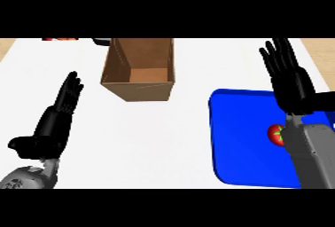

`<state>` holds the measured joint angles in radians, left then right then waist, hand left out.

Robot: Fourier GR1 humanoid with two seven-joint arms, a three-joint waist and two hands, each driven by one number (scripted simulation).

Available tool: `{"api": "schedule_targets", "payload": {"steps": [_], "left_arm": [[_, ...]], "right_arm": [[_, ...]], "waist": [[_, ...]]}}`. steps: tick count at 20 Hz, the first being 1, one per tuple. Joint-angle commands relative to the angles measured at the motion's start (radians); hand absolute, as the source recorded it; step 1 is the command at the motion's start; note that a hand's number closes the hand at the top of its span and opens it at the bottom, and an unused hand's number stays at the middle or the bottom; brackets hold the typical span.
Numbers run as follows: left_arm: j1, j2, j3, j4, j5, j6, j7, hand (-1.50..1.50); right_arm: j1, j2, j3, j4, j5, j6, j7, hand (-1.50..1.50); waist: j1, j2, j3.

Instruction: Pick the tomato from the tray and place it in the cardboard box

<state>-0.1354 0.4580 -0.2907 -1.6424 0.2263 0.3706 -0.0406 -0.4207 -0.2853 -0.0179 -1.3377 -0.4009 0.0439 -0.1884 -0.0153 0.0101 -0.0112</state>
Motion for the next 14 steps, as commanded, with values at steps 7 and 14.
{"api": "schedule_targets", "payload": {"steps": [7,14], "left_arm": [[0.012,0.015,-0.061,0.041,-0.007,-0.076,0.043,0.00],[-0.012,0.039,-0.109,0.008,-0.007,-0.156,0.054,0.00]], "right_arm": [[0.095,0.031,-0.240,-0.086,0.038,-0.410,-0.069,-1.50],[0.439,-0.330,0.166,0.125,0.782,-0.598,0.186,-1.50]], "waist": [[-0.181,-0.103,0.039],[-0.047,-0.009,-0.001]]}}
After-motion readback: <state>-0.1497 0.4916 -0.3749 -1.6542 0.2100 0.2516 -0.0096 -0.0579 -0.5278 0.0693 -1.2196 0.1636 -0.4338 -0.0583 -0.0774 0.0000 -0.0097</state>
